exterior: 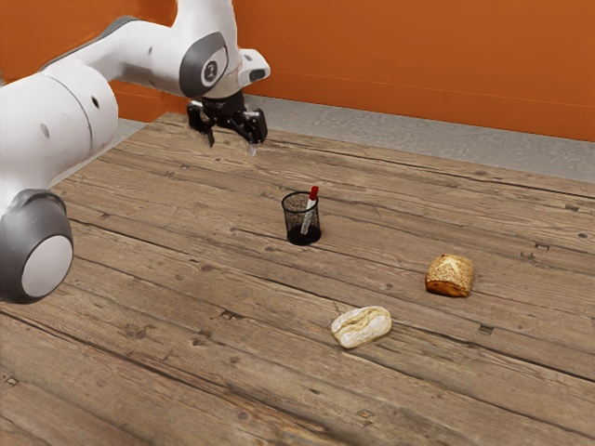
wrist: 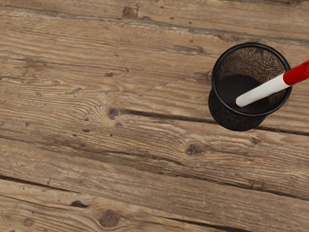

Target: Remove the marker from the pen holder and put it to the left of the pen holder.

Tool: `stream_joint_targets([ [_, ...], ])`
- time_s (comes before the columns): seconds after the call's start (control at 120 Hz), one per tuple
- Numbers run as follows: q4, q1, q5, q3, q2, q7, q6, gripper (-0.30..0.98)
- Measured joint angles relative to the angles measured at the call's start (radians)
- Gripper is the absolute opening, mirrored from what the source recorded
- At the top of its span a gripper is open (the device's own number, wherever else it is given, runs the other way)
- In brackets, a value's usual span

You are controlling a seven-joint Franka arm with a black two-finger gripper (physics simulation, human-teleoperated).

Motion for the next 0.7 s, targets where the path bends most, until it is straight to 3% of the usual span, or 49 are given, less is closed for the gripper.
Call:
stream_joint_targets([
  [0.267,0.066,0.003,-0.025,-0.087,0.201,0.031,0.312,0.66],
  [0.567,0.078,-0.016,-0.075,-0.071,0.341,0.046,0.521,0.66],
  [0.633,0.078,-0.04,-0.037,-0.044,0.359,0.033,0.558,0.66],
  [0.7,0.078,-0.051,0.075,-0.036,0.368,0.0,0.585,0.66],
])
